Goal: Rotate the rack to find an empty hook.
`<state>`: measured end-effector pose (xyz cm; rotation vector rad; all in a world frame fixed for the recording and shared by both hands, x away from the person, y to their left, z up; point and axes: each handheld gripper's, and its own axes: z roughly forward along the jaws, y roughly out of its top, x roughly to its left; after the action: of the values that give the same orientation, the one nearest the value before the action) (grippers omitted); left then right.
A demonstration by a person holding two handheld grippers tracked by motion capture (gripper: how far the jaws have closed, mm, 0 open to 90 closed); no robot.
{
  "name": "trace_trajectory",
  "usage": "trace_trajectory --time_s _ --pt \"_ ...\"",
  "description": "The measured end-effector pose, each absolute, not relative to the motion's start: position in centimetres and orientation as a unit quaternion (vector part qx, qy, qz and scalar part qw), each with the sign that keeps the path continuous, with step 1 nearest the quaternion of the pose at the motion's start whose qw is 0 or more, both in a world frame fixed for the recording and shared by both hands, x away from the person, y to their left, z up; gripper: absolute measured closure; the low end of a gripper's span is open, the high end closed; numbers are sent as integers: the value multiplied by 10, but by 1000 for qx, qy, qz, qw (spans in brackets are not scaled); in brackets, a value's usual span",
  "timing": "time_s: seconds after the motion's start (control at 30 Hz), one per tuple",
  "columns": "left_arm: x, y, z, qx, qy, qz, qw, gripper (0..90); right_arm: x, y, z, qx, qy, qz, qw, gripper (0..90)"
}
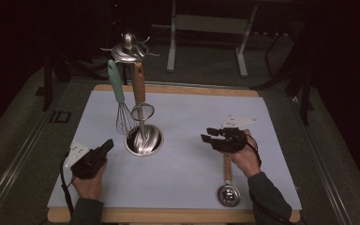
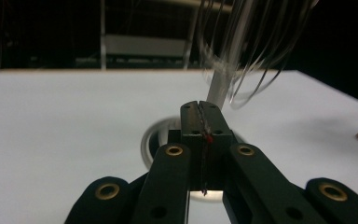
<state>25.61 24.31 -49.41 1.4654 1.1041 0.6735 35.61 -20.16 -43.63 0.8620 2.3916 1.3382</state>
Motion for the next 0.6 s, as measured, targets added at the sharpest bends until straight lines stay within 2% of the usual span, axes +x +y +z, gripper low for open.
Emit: trace_trajectory --time_s 0.37,0.6 --pt "251 249 -438 572 430 301 631 900 339 -224 -467 341 800 477 127 594" --pt "255 246 -405 554 403 315 656 900 338 -234 -472 357 793 477 127 592"
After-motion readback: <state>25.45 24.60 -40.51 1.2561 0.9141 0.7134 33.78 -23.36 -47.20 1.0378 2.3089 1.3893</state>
